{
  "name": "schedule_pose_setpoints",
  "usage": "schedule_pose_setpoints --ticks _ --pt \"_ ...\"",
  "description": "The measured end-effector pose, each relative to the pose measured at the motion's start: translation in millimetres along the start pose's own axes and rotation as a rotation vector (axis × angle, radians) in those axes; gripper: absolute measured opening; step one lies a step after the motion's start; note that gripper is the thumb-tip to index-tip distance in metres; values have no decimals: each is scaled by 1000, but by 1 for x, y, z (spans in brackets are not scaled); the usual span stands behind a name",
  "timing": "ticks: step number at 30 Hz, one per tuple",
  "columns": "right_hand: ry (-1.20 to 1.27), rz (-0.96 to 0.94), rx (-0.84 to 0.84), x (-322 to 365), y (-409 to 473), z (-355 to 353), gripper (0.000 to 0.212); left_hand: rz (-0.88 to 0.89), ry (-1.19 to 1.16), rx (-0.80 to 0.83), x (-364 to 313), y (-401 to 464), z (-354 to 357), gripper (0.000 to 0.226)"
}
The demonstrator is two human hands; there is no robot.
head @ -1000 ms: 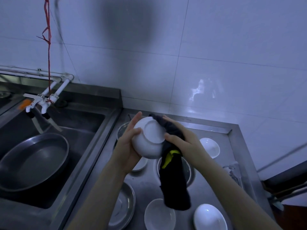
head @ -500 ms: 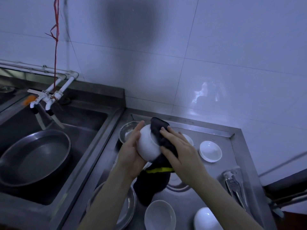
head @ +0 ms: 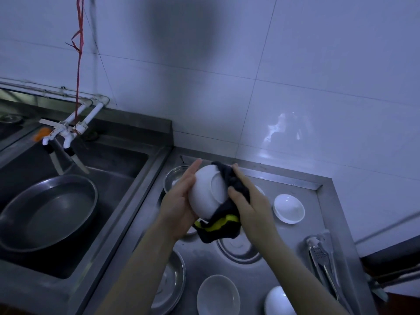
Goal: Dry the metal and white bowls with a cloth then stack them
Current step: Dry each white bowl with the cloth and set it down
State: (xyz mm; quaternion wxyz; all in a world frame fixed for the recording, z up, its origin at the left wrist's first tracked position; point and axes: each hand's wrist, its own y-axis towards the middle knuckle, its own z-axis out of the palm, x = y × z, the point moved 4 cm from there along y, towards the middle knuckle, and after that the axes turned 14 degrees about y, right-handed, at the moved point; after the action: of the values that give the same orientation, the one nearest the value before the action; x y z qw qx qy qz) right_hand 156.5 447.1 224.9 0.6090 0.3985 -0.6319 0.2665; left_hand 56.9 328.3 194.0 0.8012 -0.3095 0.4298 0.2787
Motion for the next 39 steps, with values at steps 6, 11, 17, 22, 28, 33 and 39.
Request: schedule_pose_setpoints --ticks 6,11,17,22,28,33,39 --pt "-356 -225 339 20 18 13 50 -47 -58 88 -6 0 4 50" --pt "-610 -481 523 9 1 28 41 -87 -125 13 12 5 -1 64" --pt "-312 -98 294 10 32 18 43 -57 -108 -1 11 6 3 56" --pt "-414 -145 310 12 38 28 43 -53 -150 -8 10 7 -2 55" --pt "-686 -578 557 -3 -1 43 42 -88 -228 -17 16 12 -15 62" --pt "-691 -718 529 -19 -25 26 42 -117 -303 -61 20 11 -16 53" --pt "-495 -656 404 -33 -38 2 45 -91 -235 -42 -2 17 -17 43"
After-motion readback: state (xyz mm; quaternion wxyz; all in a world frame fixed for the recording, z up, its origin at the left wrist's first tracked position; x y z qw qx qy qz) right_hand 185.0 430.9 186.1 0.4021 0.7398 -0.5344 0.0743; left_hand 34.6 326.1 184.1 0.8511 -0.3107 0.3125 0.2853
